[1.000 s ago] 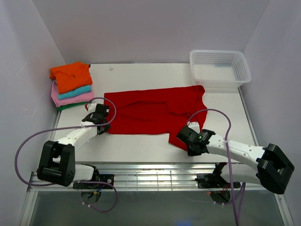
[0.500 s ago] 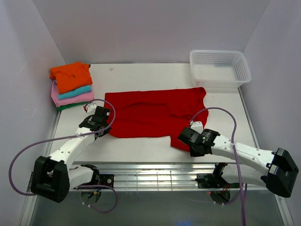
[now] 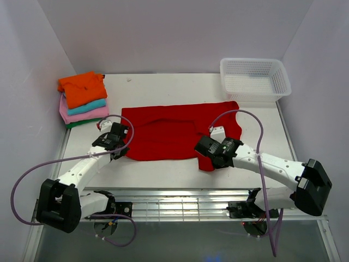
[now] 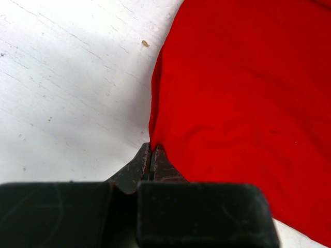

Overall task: Fold and stack the t-shirts
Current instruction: Fold the tshirt

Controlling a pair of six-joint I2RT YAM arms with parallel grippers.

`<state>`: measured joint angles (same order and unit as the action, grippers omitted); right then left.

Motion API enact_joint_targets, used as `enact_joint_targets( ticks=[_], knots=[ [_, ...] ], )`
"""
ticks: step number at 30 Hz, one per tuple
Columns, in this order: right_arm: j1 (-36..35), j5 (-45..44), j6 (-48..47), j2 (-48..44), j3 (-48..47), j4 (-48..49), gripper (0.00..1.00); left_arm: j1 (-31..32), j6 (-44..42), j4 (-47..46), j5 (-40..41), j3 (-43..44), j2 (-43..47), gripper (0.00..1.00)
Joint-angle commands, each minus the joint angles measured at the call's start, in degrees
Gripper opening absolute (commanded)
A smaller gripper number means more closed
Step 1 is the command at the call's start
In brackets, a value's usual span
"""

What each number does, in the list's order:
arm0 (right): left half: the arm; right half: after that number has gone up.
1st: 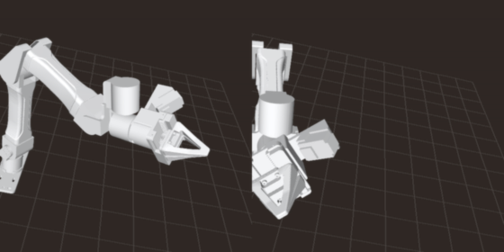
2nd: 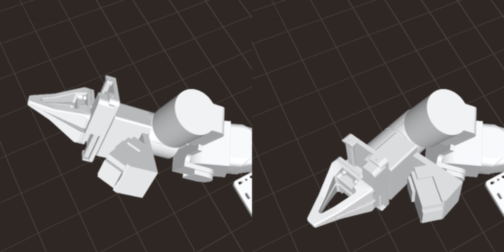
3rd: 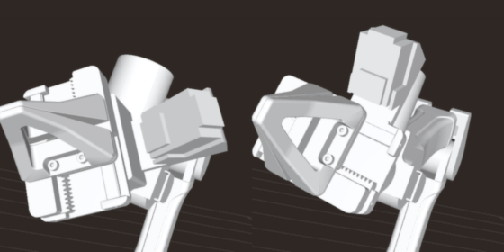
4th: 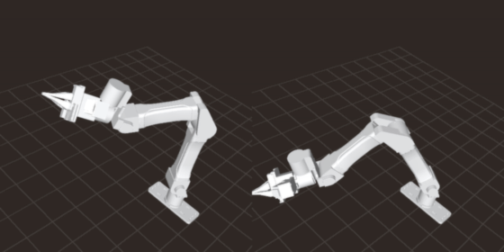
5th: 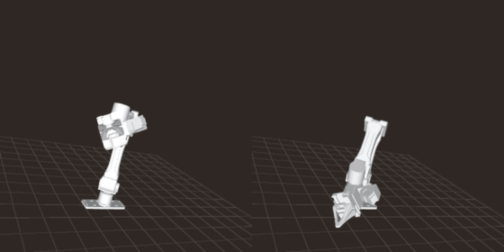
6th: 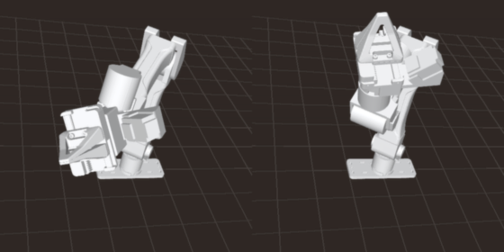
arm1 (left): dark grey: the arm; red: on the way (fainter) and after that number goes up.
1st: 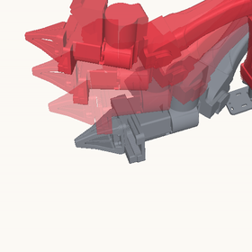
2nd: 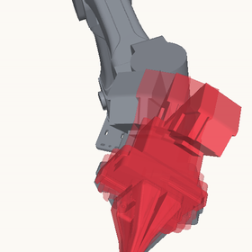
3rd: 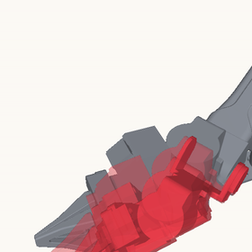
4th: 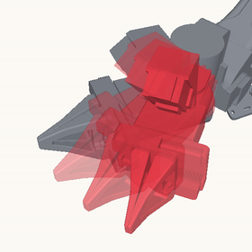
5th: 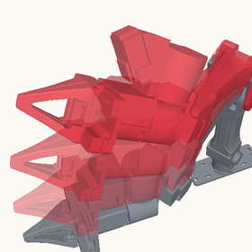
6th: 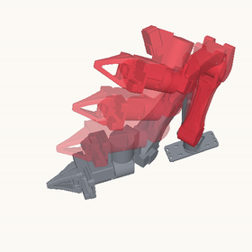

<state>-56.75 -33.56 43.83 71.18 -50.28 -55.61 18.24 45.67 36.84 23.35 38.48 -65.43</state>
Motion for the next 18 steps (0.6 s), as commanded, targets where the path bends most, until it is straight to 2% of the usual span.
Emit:
enact_joint_targets(
  ticks=[1, 7, 18],
  knots=[
    [0.4, -7.2, -3.6, 3.2, -6.5, 0.6, 0.08, 0.2, -0.1, -2.8, 0.7, 3.7, -1.5, 0.0],
    [4.3, -11.8, -10.8, 8.7, -11.6, 5.2, 0.08, -0.3, -2.3, -6.9, 1.6, 8.2, -6.3, 0.0],
    [15.1, -13.2, -26.3, 12.2, -13.6, 20.7, 0.08, -4.9, -7.7, -13.7, -0.2, 12.7, -15.3, 0.0]
  ],
)
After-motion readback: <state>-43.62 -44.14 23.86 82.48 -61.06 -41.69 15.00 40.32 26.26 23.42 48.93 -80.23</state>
